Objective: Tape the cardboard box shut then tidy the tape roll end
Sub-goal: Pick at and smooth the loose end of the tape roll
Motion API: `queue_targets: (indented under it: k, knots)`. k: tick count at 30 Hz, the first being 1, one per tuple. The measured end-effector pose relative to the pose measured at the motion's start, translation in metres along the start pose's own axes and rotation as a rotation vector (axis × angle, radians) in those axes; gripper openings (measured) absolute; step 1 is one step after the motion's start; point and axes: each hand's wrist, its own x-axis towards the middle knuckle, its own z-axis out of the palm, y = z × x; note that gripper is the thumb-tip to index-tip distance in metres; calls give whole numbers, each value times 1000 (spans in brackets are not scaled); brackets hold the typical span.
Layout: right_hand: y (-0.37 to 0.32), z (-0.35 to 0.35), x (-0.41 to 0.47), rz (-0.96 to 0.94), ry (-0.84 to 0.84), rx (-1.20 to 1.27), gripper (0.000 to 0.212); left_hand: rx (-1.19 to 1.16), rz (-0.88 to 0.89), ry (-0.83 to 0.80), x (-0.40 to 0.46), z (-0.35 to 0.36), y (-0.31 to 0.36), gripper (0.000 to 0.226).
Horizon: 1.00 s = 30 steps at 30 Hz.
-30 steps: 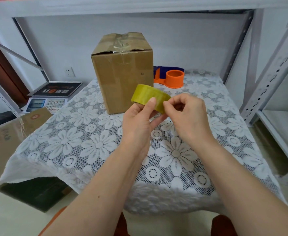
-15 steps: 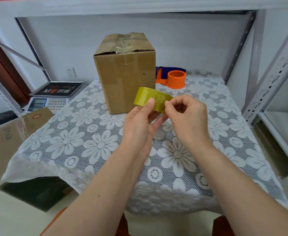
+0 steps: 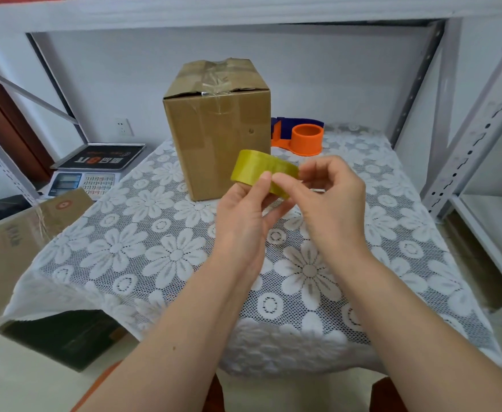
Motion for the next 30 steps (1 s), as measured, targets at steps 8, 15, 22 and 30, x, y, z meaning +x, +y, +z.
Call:
queue_targets:
  k: [8, 15, 22, 30]
  knots:
    - [2, -8, 9, 33, -16, -114, 8, 118, 43, -25, -1, 0, -3, 22]
    - [1, -10, 10, 13, -92, -212, 18, 165, 65, 5, -1, 1, -3, 24]
    - [2, -9, 8, 18, -83, -171, 12, 82, 20, -18, -3, 2, -2, 13]
    - [4, -2, 2, 11, -31, -76, 9, 1, -19, 8, -3, 2, 0, 13]
